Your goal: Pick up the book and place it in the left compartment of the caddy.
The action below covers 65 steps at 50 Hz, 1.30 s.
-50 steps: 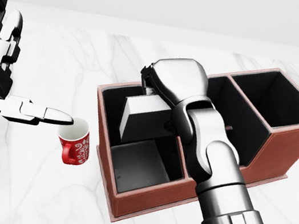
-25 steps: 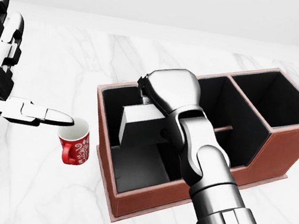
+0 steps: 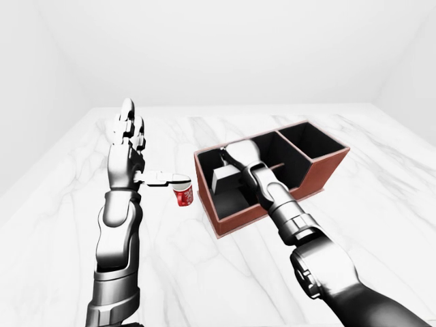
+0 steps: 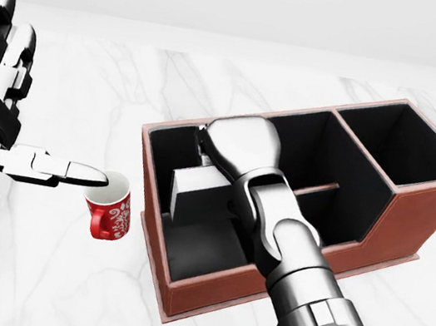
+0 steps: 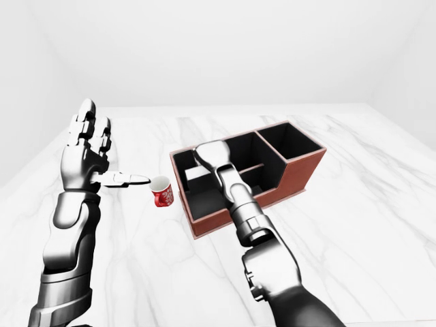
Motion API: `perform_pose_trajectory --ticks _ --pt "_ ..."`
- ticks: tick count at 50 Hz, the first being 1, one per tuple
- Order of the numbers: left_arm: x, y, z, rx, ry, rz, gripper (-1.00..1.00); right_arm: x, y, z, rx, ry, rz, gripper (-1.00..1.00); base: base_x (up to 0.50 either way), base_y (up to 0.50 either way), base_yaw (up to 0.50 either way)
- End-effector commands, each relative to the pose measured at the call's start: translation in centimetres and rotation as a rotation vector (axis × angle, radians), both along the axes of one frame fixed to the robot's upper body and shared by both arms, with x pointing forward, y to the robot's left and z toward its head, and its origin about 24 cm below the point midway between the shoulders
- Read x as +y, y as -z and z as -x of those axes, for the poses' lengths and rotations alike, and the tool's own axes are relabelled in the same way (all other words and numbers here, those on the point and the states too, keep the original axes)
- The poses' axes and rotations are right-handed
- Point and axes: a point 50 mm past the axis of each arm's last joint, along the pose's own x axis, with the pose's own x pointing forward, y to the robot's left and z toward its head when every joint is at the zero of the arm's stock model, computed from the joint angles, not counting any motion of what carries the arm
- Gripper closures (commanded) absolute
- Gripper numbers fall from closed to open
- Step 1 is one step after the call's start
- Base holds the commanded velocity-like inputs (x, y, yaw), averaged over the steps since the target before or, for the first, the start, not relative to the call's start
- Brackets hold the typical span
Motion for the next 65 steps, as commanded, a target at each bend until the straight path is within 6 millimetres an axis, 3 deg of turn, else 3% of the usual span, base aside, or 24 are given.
perform_pose_trajectory --ticks 1,43,65 --pt "0.0 0.1 0.0 0.005 0.000 0.001 -1.00 0.1 0.0 -0.2 -0.050 0.009 -0.020 1.00 0.00 0.00 0.00" --pt "0.1 0.5 -0.2 0.021 -0.001 0.002 -1.00 0.0 3.3 0.4 -0.007 0.022 0.009 1.00 0.00 0.00 0.00" --pt "0.2 0.1 -0.2 0.009 -0.002 -0.002 -1.00 0.1 3.9 0.6 -0.015 0.012 0.035 1.00 0.00 0.00 0.00"
